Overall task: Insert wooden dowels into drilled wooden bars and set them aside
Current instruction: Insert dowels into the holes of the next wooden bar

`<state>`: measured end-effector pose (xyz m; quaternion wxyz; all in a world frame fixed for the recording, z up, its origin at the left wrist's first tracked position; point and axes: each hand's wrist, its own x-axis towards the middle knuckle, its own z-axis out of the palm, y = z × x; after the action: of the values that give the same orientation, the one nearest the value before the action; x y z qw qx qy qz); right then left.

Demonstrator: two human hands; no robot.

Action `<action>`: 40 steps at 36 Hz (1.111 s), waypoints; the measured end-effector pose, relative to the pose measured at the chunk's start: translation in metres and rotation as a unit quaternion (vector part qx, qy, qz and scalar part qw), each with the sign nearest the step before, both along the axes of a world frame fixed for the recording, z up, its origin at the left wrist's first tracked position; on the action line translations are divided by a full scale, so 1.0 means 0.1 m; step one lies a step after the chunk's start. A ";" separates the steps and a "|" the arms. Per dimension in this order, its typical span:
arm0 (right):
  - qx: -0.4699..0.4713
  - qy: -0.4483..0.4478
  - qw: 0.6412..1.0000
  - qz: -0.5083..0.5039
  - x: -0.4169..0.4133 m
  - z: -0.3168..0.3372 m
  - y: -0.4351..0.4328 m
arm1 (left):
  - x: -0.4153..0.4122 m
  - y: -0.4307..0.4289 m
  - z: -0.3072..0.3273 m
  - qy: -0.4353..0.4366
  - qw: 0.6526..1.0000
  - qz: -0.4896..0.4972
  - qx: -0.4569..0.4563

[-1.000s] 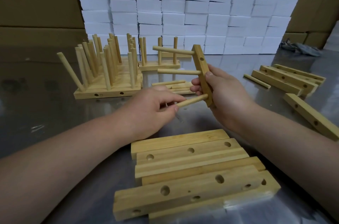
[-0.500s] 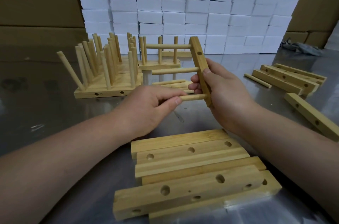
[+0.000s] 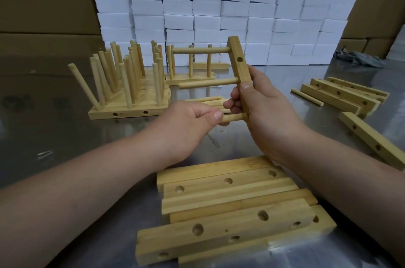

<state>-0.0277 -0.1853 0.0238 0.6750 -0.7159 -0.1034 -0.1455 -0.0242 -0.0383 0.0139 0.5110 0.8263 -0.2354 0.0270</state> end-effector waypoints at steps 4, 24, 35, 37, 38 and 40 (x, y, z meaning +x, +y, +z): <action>0.000 0.006 1.000 0.000 0.01 0.00 -0.01 | -0.02 -0.02 0.01 0.011 1.000 0.007 0.011; 0.080 0.129 0.981 0.121 -0.03 0.02 -0.20 | 0.30 0.35 0.01 -0.091 0.963 0.213 -0.137; -0.022 0.161 0.979 0.124 -0.14 0.08 -0.14 | 0.18 0.32 0.00 -0.248 0.949 0.177 0.085; -0.044 0.136 0.983 0.118 -0.17 0.12 -0.14 | 0.15 0.30 0.02 -0.246 0.949 0.162 0.113; -0.040 0.135 0.982 0.125 -0.19 0.13 -0.14 | 0.14 0.29 0.04 -0.246 0.947 0.154 0.137; -0.026 0.150 0.978 0.145 -0.21 0.16 -0.15 | 0.10 0.27 0.06 -0.255 0.939 0.141 0.181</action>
<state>-0.0486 -0.2001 0.0394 0.6776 -0.7245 -0.1078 0.0657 -0.0139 -0.0110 0.0198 0.2667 0.8949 -0.2395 0.2656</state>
